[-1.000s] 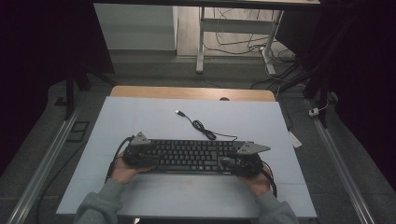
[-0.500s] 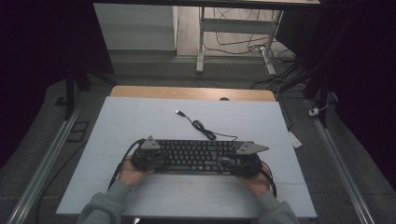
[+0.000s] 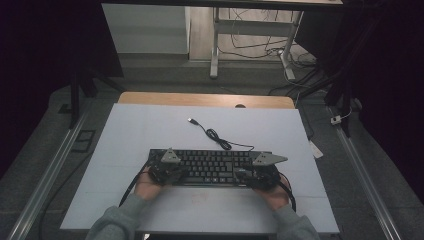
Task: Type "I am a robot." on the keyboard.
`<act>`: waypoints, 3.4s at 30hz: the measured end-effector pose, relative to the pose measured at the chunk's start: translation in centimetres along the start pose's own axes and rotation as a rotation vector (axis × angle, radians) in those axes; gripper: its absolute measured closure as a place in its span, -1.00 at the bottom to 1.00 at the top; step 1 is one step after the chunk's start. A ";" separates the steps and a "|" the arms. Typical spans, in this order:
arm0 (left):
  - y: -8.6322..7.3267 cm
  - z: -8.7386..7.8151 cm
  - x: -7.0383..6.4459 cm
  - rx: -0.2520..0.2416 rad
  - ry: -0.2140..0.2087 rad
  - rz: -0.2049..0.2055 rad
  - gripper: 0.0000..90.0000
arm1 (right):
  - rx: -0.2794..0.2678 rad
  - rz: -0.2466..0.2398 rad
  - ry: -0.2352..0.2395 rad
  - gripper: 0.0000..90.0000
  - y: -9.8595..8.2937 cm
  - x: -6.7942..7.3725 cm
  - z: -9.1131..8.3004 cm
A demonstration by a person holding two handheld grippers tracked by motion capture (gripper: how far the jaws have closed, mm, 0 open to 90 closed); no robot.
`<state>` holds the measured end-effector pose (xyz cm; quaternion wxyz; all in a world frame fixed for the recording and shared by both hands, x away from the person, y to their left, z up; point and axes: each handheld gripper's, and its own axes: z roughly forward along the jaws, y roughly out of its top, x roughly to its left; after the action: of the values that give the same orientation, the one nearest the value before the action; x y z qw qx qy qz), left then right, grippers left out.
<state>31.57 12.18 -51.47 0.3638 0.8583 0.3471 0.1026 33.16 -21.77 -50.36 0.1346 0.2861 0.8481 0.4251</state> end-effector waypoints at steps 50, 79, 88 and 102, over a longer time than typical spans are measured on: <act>-1.2 -4.7 3.0 -0.123 0.068 -0.183 -0.20 | -0.014 0.001 0.000 0.20 0.1 -0.1 -0.2; -1.3 -4.5 3.1 -0.101 0.061 -0.178 -0.31 | -0.037 0.000 0.023 0.20 1.8 0.9 0.8; -1.2 -4.3 3.0 -0.094 0.061 -0.173 -0.31 | -0.051 0.004 0.021 0.22 2.6 1.0 1.2; -1.2 -4.1 2.9 -0.081 0.059 -0.166 -0.32 | -0.059 -0.015 0.049 0.58 4.2 1.7 2.6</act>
<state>31.28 16.96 -49.59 0.3949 0.8078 0.4231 0.1112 34.53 -17.08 -48.57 0.1254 0.2651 0.8403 0.4559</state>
